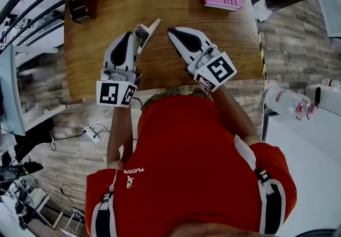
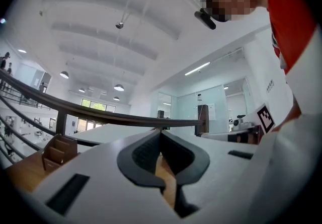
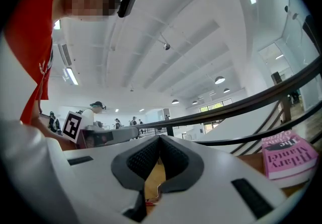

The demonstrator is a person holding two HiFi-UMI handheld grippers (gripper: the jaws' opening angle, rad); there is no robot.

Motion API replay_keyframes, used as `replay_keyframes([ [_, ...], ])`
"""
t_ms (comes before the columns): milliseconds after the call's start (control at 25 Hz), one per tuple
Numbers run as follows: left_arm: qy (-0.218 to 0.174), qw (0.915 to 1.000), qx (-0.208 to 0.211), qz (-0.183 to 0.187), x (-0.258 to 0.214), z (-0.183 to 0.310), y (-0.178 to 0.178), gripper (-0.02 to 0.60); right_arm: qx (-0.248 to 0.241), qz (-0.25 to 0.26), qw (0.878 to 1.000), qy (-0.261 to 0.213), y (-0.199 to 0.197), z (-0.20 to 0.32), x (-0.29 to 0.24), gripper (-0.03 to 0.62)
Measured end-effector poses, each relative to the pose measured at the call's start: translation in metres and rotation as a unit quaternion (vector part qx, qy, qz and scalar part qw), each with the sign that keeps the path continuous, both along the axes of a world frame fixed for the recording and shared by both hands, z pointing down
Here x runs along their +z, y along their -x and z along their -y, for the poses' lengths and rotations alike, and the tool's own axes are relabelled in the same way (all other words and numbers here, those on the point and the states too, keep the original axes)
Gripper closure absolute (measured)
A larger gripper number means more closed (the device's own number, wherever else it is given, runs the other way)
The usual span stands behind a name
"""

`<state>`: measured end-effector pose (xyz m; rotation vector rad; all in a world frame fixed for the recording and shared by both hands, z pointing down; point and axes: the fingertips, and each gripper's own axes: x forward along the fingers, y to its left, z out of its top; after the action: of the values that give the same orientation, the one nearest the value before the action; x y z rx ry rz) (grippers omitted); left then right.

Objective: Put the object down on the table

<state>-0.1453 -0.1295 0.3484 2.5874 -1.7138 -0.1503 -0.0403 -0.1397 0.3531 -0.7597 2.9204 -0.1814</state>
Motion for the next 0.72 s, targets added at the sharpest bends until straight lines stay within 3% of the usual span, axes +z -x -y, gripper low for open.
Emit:
replay_keyframes([
  [200, -0.022, 0.9997, 0.007, -0.004, -0.019, -0.006, -0.003, 0.572, 0.005, 0.009, 1.0, -0.011, -0.004, -0.005, -0.009, 0.569],
  [720, -0.028, 0.9995, 0.01, -0.013, -0.026, -0.015, -0.008, 0.572, 0.002, 0.01, 1.0, -0.022, -0.004, -0.015, -0.014, 0.57],
])
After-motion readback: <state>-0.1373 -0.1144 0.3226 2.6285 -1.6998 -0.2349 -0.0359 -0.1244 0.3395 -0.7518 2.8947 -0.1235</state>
